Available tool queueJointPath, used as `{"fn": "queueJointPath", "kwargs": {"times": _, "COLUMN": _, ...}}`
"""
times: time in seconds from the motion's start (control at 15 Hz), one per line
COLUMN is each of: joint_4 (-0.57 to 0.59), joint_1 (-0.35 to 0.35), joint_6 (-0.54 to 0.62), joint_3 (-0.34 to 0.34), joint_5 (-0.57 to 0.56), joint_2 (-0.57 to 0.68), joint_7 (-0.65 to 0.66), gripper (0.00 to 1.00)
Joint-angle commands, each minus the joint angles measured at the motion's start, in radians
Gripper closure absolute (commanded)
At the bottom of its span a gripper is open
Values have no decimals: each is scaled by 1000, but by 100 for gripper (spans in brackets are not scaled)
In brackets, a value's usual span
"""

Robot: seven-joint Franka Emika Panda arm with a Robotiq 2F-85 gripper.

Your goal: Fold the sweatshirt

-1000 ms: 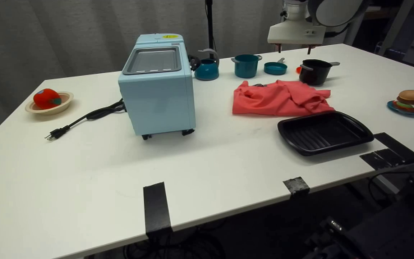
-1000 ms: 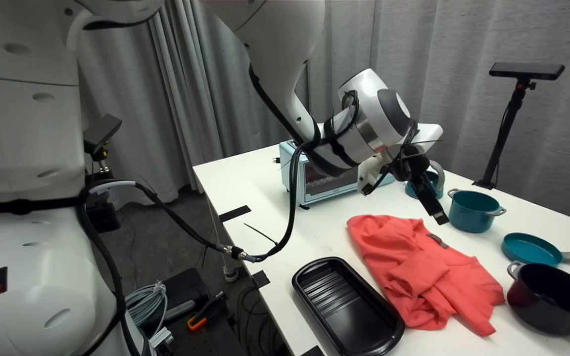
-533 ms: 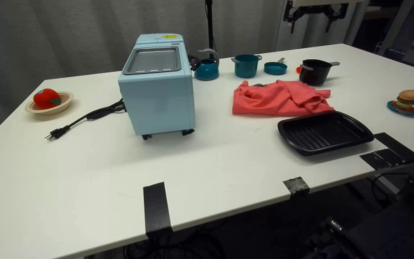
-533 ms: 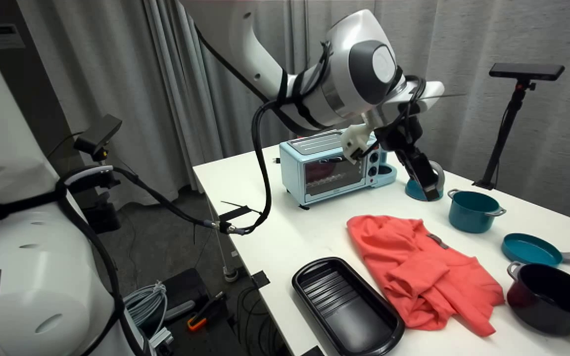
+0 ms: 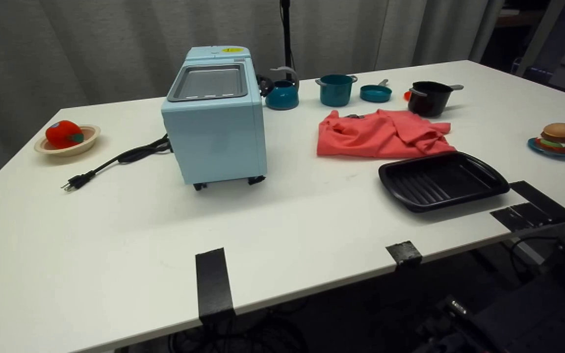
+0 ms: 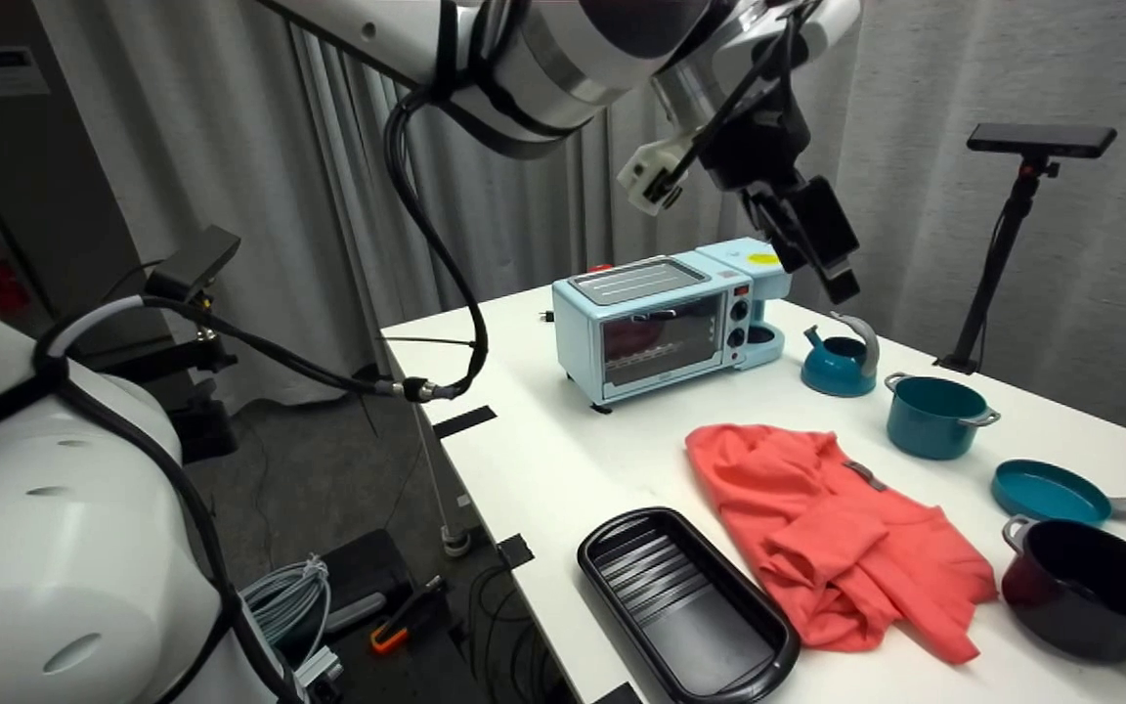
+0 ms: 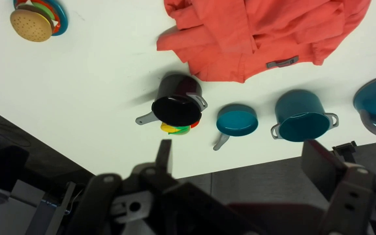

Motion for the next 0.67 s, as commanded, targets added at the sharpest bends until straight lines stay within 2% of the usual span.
{"fn": "queueJointPath", "kwargs": {"times": 0.0, "joint_4": -3, "joint_1": -66, "joint_6": 7, "joint_3": 62, "joint_5": 27, "joint_2": -4, "joint_7": -20, "gripper": 0}}
{"fn": "queueJointPath", "kwargs": {"times": 0.6, "joint_4": 3, "joint_1": -72, "joint_6": 7, "joint_3": 67, "joint_5": 21, "joint_2": 31, "joint_7": -15, "gripper": 0}}
